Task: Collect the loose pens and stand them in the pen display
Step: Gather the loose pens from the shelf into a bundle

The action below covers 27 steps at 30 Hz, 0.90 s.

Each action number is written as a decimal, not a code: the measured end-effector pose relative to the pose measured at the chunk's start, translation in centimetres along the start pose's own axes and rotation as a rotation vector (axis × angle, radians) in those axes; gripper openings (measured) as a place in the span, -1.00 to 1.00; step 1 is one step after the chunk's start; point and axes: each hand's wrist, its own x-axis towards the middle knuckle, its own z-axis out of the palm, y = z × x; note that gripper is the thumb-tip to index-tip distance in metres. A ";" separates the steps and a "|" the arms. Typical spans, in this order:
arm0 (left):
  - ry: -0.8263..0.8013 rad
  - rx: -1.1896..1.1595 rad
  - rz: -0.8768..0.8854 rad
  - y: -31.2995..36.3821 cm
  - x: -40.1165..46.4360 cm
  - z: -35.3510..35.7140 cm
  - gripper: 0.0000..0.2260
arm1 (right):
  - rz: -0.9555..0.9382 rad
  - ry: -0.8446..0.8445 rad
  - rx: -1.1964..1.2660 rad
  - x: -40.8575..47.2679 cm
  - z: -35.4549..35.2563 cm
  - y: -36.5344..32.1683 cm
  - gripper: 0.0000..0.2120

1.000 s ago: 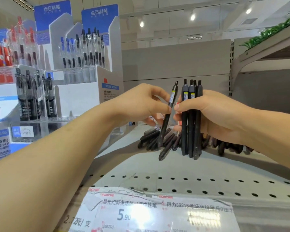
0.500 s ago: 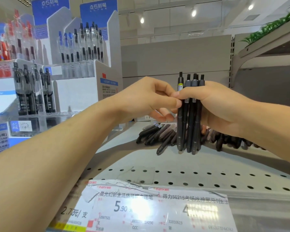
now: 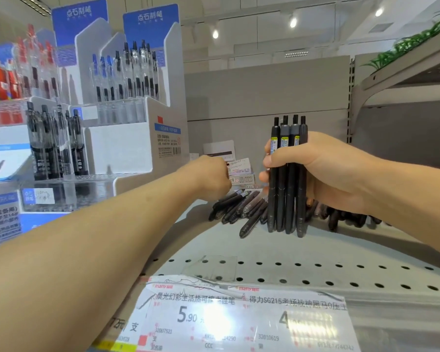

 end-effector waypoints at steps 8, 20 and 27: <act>-0.073 -0.161 -0.166 0.0 0.1 0.5 -0.81 | -0.003 -0.007 -0.030 0.3 -0.3 0.1 -0.77; 0.135 -1.253 0.034 0.3 -2.9 -4.1 -0.92 | 0.063 0.120 0.052 0.9 -1.2 0.7 -0.83; -0.165 -0.970 0.313 2.1 -3.9 -3.6 -0.86 | -0.040 0.193 0.029 1.0 -1.3 0.4 -0.83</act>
